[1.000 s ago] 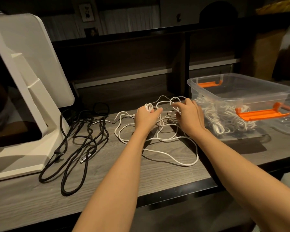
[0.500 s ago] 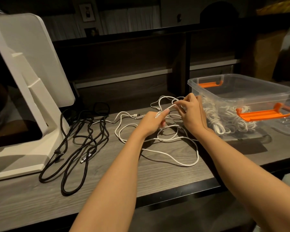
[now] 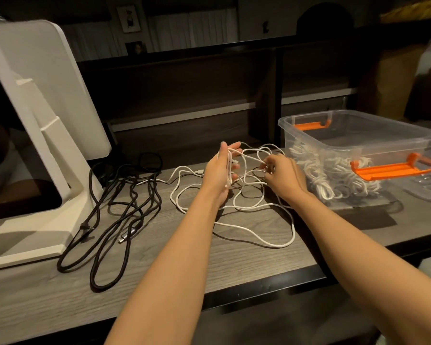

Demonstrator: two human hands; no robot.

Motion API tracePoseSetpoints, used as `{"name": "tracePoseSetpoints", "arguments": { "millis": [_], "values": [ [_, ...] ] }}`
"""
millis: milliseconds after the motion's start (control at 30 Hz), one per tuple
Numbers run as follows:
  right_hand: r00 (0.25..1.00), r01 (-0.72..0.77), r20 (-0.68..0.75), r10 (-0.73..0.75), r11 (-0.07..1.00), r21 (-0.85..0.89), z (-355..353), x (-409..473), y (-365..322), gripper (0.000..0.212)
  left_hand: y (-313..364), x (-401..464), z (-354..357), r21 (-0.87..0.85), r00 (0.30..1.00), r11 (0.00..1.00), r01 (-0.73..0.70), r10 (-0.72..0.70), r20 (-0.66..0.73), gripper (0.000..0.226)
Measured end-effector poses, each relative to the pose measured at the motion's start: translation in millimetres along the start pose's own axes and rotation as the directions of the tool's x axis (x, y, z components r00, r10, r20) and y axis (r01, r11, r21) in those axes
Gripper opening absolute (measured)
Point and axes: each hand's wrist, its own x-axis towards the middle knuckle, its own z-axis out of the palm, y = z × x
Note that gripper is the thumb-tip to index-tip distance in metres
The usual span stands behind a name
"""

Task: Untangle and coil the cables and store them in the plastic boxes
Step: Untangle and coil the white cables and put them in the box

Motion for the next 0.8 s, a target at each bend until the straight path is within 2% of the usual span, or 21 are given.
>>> {"name": "tracePoseSetpoints", "arguments": {
  "millis": [67,133,200,333,533,567,633,700,800],
  "values": [
    [1.0,-0.024,0.001,0.024,0.998,0.05,0,0,1,0.012,3,0,-2,-0.187,0.997,0.98,0.071,-0.069,0.017,0.046],
    [0.999,-0.037,0.016,0.035,0.992,0.124,2,0,0,0.013,4,1,-2,-0.38,0.99,0.915,0.135,-0.141,0.013,0.047],
    [0.999,-0.036,0.024,0.033,0.989,0.143,3,0,-2,0.015,4,0,1,-0.469,0.981,0.868,0.161,-0.193,-0.021,0.049],
    [0.998,-0.03,0.05,0.024,0.993,0.113,4,-2,-7,0.016,6,1,1,-0.54,0.965,0.83,0.143,-0.238,-0.11,0.049],
    [0.995,-0.041,0.091,0.028,0.989,0.143,2,0,0,0.016,5,7,-14,-0.493,0.948,0.868,0.068,-0.21,-0.239,0.039],
    [0.996,-0.035,0.082,0.023,0.988,0.149,2,0,1,0.015,4,7,-15,-0.426,0.947,0.903,0.066,-0.191,-0.259,0.036],
    [0.999,-0.01,0.047,0.002,0.983,0.182,1,0,-1,0.017,1,8,-13,-0.079,0.951,0.995,0.061,-0.081,-0.299,0.027],
    [0.999,0.047,-0.02,-0.044,0.967,0.251,-3,-1,-4,0.02,-2,8,-11,0.267,0.968,0.963,0.027,0.041,-0.246,0.025],
    [0.995,0.099,-0.052,-0.086,0.926,0.364,-6,-3,-11,0.027,-5,7,-7,0.475,0.995,0.879,-0.026,0.071,-0.076,0.033]
  ]
}}
